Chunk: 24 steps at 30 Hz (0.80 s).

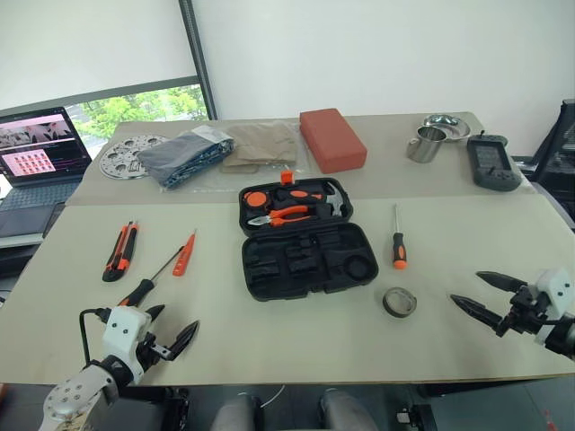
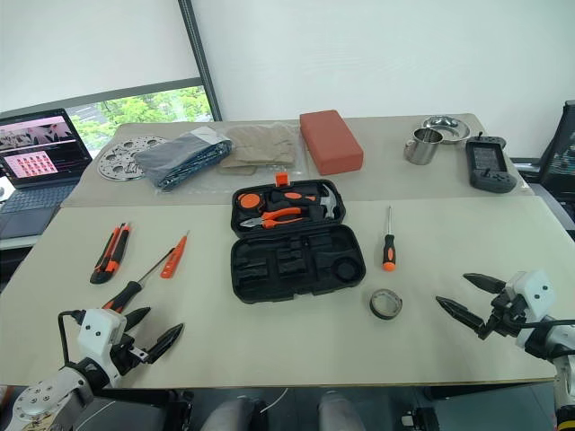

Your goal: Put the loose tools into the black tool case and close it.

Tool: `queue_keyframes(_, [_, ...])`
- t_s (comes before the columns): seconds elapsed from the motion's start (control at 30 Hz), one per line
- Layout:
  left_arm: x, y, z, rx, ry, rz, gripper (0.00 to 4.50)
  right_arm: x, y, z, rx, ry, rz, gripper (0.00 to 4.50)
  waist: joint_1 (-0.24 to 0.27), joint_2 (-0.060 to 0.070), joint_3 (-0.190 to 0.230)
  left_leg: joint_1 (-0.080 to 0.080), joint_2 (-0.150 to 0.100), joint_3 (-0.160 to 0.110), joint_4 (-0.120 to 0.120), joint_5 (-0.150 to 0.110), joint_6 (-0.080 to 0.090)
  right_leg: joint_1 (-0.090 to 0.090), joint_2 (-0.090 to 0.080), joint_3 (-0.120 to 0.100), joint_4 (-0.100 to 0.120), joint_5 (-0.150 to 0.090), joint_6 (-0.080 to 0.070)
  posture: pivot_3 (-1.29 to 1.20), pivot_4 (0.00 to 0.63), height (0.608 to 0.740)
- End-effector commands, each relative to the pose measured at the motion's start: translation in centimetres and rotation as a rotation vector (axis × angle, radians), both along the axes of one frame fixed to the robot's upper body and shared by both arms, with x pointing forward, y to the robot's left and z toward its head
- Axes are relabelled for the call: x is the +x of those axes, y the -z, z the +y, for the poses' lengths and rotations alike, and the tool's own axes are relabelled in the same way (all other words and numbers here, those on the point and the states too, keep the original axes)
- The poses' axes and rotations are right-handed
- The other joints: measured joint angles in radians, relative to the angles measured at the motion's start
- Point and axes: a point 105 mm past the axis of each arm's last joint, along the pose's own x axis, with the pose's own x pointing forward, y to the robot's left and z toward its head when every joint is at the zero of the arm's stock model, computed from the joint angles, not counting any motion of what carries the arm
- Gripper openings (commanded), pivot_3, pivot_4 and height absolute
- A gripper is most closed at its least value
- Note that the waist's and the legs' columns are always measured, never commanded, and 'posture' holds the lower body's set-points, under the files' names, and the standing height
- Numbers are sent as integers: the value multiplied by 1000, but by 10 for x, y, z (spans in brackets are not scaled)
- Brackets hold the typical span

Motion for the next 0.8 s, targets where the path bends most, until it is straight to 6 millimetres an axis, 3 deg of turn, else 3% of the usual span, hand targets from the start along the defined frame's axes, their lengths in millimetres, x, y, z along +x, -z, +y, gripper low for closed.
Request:
queue_keyframes(0.03, [4,-7,-4,19,32,-32,4500,0,-13,-2,-11,-3,-41,4481,0,0,0,0,0,0,0,0,0,0,0,0,0,0,0,0,150,740])
queue_keyframes(0.8, [15,-23,-1,-7,31,-107,4500,-2,-21,2,-14,-23,-62,4481,3,0,0,0,0,0,0,0,0,0,0,0,0,0,0,0,150,740])
